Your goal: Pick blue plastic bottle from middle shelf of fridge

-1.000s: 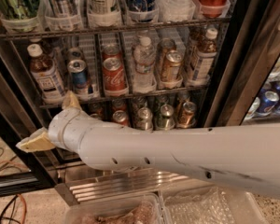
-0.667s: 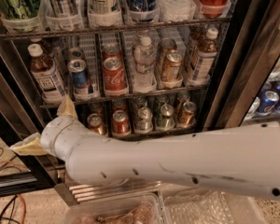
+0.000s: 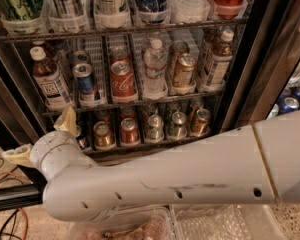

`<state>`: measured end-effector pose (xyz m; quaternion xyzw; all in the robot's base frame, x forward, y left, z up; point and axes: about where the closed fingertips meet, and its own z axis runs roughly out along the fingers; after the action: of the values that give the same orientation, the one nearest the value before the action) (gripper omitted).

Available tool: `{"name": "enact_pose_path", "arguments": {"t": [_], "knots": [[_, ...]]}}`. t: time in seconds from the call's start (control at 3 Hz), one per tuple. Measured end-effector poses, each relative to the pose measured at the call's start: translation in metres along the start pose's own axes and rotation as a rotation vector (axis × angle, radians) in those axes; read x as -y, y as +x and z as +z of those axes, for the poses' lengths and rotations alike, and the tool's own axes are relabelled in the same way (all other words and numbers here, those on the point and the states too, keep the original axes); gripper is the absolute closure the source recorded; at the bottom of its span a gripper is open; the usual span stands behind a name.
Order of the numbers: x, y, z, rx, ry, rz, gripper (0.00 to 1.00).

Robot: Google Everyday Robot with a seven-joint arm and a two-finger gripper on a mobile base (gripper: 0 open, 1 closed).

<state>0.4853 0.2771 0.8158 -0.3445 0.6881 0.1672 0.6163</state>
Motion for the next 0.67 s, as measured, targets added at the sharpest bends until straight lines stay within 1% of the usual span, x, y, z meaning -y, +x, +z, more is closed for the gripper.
{"name": "enact_pose_path", "arguments": {"t": [0.33, 0.67], "knots": [[0.0102, -0.0046, -0.0004, 0.015, 0.040, 0.000, 0.00], [0.0101, -0.0054, -0.0002, 0.016, 0.044, 0.004, 0.00]]}}
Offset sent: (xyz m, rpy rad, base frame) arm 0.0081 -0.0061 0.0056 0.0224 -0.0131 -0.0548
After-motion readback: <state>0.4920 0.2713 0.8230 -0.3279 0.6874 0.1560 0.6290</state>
